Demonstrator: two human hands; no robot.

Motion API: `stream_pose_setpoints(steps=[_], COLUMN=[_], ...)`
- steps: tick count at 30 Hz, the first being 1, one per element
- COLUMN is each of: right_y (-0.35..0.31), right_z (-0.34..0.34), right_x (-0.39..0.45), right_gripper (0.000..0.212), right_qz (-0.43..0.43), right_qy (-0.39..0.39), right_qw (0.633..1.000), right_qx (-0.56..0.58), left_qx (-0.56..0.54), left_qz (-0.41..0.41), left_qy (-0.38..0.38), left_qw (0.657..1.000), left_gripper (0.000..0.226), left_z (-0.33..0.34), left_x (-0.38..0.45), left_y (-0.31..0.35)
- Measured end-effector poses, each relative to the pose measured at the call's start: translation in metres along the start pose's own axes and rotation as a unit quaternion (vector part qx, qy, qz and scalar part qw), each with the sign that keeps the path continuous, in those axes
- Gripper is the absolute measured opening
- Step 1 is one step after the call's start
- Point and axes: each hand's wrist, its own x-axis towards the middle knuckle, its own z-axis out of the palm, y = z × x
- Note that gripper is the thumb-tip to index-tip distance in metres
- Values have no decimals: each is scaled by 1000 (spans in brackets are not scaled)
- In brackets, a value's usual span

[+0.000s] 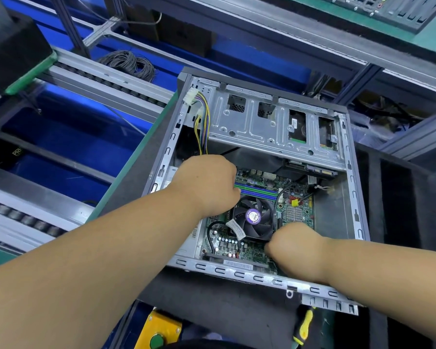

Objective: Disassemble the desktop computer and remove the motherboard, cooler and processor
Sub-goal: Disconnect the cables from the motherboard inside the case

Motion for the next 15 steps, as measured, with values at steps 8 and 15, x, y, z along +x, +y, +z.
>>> stream_pose_setpoints(steps=[8,15], right_y=[6,19], right_z=[-2,-15], right_x=[-10,-37], right_gripper=[10,12], right_qz=[-10,24], right_qy=[71,288], right_qw=[997,954], right_qx=[26,79], left_qx=[-5,0], left_qz=[14,2], left_qy=[20,12], left_qw=[1000,1000], left_gripper=[23,23], left_z=[6,8], left_x=[1,3], left_y=[-3,-2])
